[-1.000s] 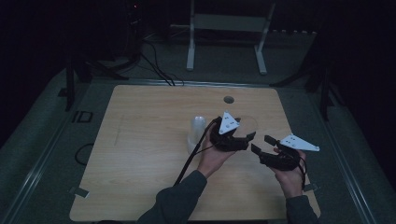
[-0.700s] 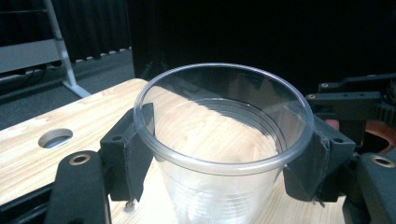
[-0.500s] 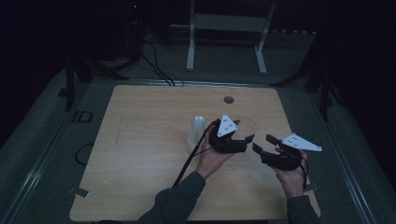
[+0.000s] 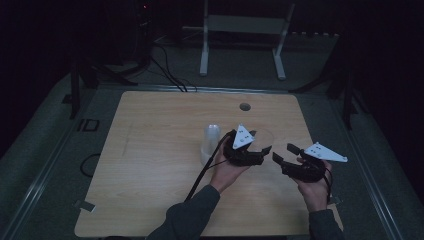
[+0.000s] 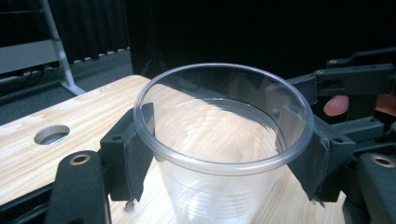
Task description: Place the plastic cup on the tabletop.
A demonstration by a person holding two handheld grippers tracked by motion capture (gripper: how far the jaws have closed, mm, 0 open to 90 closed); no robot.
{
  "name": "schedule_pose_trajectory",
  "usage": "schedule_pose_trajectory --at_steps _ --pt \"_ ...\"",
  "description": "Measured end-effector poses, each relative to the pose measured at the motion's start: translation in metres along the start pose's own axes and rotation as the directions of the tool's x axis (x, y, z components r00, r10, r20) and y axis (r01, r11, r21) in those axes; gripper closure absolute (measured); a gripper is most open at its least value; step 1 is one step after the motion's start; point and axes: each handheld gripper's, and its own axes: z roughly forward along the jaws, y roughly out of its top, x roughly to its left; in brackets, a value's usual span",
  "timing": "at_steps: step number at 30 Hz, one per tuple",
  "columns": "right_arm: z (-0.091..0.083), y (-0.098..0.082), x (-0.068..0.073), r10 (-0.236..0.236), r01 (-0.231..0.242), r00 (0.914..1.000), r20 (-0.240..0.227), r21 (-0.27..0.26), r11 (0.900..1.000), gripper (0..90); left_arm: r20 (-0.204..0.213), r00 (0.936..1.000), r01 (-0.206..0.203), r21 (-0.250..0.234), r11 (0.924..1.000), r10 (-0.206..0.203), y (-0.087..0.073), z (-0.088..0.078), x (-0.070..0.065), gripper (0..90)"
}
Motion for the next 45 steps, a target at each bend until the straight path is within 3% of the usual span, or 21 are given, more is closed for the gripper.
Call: schedule_pose_trajectory --at_steps 15,27,45 --pt "-0.002 0.000 -0.001 -0.001 0.001 1.0000 0.005 -0.003 1.000 29.0 -0.029 0.9994 -0.018 0.013 0.9997 0.019 -0.017 0.006 0.001 28.9" --pt "-0.002 0.001 -0.002 0.001 -0.001 1.0000 0.007 -0.005 1.000 29.0 -0.018 0.9998 -0.013 0.001 0.9999 0.013 -0.026 0.008 0.002 28.9" --pt "-0.003 0.002 -0.001 0.000 0.001 0.9999 0.010 -0.013 1.000 29.0 -0.001 1.0000 -0.004 0.023 0.9997 0.004 -0.039 0.015 0.000 28.9"
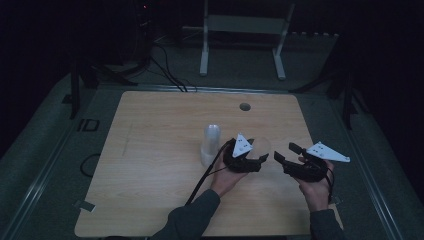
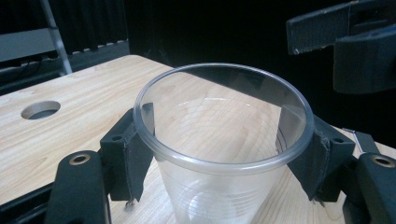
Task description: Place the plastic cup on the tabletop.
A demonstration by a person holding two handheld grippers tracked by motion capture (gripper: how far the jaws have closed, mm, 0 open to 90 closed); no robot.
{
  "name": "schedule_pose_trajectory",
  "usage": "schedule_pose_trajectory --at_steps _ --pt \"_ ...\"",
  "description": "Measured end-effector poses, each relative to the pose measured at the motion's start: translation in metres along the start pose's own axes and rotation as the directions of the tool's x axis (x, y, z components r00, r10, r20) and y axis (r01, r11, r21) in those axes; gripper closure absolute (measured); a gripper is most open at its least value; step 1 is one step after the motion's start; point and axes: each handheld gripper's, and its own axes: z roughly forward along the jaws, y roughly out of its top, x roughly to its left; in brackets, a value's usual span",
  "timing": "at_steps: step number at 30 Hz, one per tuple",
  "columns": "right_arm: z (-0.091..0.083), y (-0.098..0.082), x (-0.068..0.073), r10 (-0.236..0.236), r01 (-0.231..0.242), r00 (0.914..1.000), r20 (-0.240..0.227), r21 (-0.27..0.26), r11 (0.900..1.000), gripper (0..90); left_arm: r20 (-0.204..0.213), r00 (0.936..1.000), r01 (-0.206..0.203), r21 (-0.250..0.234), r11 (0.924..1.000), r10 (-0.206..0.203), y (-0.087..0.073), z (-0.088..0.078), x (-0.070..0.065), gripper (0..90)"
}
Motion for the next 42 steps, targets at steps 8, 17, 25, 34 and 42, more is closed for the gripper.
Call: schedule_pose_trajectory --at_steps 8,17,25,34,42 --pt "0.000 0.001 0.000 0.002 -0.002 1.0000 0.000 -0.002 1.000 29.0 -0.004 1.0000 0.002 0.012 0.9999 -0.002 -0.007 0.003 0.000 28.8" --pt "0.001 0.000 0.001 0.000 0.000 1.0000 -0.003 -0.001 1.000 29.0 -0.008 1.0000 -0.005 0.030 0.9995 0.005 -0.016 0.008 -0.003 28.9" --pt "0.001 -0.001 0.001 0.000 0.000 1.0000 -0.004 0.001 1.000 29.0 -0.007 1.0000 -0.005 0.037 0.9993 0.005 -0.020 0.011 -0.003 28.8" --pt "0.002 -0.002 0.001 0.000 0.000 1.0000 -0.005 0.001 1.000 29.0 -0.010 0.9999 -0.004 0.048 0.9989 0.004 -0.025 0.014 -0.003 28.6" --pt "0.002 -0.002 0.001 0.000 0.000 1.0000 -0.006 0.000 1.000 29.0 -0.009 1.0000 0.001 0.056 0.9984 0.000 -0.029 0.016 -0.002 28.3"
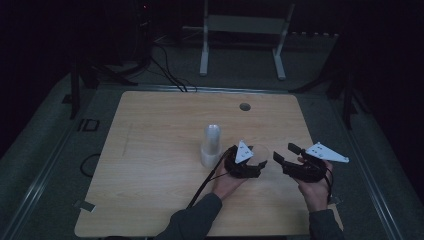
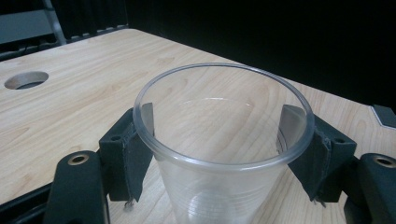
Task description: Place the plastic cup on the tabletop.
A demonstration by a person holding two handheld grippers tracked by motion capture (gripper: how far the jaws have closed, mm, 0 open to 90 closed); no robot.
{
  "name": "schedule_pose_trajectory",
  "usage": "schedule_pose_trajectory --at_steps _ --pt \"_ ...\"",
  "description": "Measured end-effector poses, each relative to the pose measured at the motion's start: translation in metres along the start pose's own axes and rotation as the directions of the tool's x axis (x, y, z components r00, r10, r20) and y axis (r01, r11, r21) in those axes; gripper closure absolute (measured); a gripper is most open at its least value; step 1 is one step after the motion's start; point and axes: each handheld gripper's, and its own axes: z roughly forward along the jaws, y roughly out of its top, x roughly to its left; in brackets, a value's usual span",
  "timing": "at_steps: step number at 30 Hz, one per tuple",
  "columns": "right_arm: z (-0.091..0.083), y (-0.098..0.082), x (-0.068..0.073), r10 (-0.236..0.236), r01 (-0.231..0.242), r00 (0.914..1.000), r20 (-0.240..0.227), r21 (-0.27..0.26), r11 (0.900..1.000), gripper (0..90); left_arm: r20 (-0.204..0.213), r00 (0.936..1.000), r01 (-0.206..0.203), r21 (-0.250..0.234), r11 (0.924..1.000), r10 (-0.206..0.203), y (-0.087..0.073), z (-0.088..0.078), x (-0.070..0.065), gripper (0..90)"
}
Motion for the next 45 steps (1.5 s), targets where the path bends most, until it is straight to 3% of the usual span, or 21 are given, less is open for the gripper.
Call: schedule_pose_trajectory --at_steps 20,34,45 --pt "0.000 -0.001 0.000 0.002 -0.002 1.0000 0.001 0.002 1.000 29.0 0.010 0.9999 -0.003 0.029 0.9996 0.002 -0.007 0.001 -0.001 26.8" --pt "0.001 -0.001 0.000 0.001 -0.001 1.0000 0.000 0.004 1.000 29.0 0.017 0.9997 -0.018 0.074 0.9971 0.017 -0.012 -0.001 -0.002 14.7" --pt "0.000 -0.001 -0.001 0.002 -0.002 1.0000 0.003 0.003 1.000 29.0 0.010 0.9999 0.001 0.049 0.9988 -0.002 -0.014 -0.016 0.002 14.6"
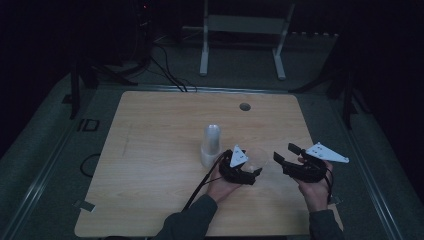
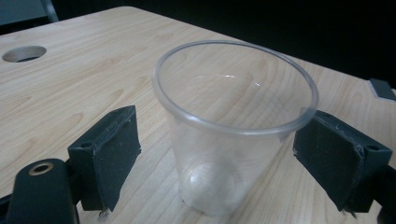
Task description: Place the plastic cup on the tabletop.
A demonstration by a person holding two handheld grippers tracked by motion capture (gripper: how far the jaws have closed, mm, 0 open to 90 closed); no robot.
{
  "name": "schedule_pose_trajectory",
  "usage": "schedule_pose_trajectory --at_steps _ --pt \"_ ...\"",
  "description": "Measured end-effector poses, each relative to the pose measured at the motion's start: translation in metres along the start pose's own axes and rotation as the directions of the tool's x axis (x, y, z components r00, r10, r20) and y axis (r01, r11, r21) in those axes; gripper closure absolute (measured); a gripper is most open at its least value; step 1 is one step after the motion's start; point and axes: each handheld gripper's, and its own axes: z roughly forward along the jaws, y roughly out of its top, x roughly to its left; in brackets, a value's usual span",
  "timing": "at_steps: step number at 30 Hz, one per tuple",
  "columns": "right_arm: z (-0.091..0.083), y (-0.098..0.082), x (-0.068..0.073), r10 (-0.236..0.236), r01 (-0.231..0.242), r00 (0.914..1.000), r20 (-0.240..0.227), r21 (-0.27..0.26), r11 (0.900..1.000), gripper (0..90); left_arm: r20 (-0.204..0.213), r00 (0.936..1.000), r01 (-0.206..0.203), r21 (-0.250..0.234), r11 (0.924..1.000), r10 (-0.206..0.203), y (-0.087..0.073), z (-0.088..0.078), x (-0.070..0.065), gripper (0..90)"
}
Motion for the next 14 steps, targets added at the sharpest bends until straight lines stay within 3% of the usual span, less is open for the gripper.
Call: schedule_pose_trajectory --at_steps 14 --pt "0.0001 -0.0009 -0.0001 0.002 -0.002 1.0000 0.001 0.001 1.000 28.9 0.005 1.0000 0.002 0.003 1.0000 -0.002 -0.0051 -0.0095 0.0007 14.8"
